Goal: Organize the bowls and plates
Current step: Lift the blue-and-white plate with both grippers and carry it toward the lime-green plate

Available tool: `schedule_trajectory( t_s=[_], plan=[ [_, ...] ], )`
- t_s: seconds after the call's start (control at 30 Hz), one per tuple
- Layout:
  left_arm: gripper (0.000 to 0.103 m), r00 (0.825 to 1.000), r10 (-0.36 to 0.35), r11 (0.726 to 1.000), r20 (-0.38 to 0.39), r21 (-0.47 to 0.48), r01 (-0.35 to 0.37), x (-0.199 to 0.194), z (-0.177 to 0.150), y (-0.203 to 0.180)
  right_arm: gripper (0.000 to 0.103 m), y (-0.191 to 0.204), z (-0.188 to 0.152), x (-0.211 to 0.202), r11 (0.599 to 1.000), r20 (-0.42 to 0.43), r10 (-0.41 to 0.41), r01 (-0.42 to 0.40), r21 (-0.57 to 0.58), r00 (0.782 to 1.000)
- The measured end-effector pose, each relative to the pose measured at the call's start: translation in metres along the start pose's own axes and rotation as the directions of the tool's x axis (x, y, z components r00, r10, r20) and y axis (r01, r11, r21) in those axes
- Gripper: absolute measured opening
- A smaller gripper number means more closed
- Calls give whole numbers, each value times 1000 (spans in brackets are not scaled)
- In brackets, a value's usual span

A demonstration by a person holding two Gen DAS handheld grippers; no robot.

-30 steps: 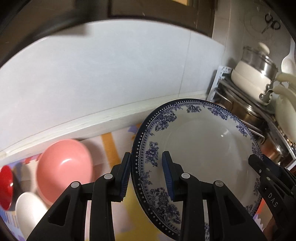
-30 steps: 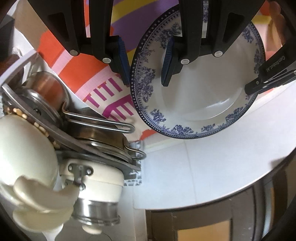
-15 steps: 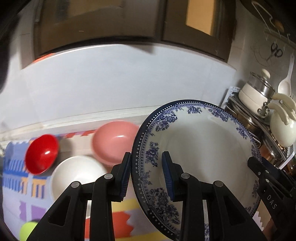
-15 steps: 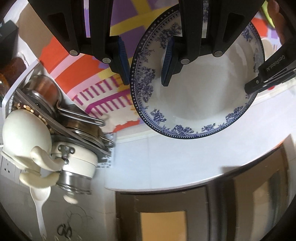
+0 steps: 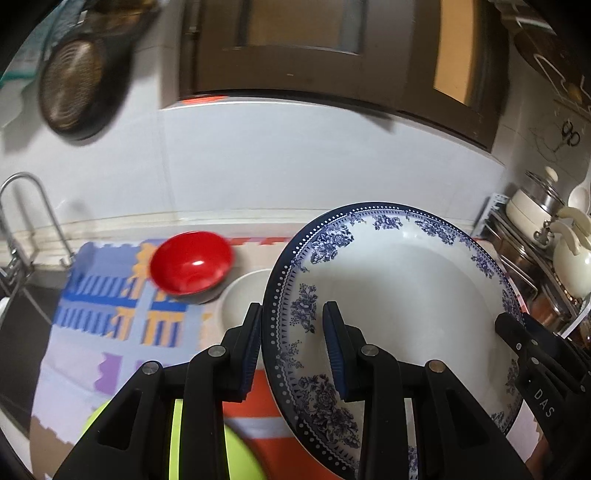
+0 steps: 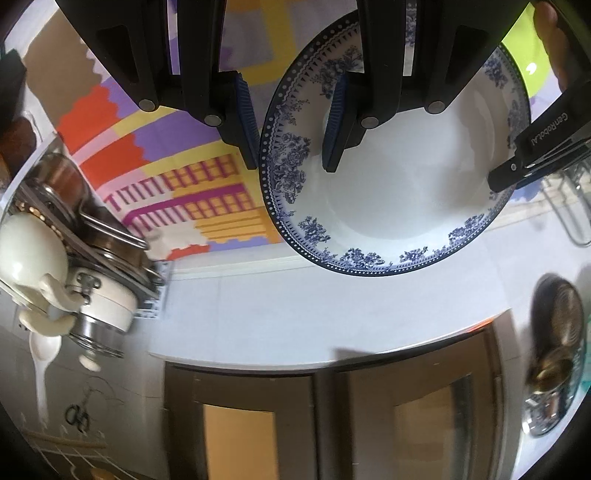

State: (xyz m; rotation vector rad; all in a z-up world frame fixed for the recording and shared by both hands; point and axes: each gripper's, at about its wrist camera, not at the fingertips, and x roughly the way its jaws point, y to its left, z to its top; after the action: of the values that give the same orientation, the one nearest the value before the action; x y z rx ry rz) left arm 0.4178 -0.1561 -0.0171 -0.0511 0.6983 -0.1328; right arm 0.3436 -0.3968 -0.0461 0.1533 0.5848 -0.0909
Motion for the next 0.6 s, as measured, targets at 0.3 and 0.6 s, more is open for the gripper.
schedule_trajectory(
  t_s=[0.3, 0.6],
  plan=[
    [33, 998, 61, 997, 12, -46, -61, -34, -15, 59, 35, 58, -11, -20, 997, -5, 65, -65, -46, 998],
    [33, 993, 116, 990, 10, -81, -115, -58, -26, 112, 35, 112, -20, -37, 989, -13, 123, -124, -86, 992]
  ],
)
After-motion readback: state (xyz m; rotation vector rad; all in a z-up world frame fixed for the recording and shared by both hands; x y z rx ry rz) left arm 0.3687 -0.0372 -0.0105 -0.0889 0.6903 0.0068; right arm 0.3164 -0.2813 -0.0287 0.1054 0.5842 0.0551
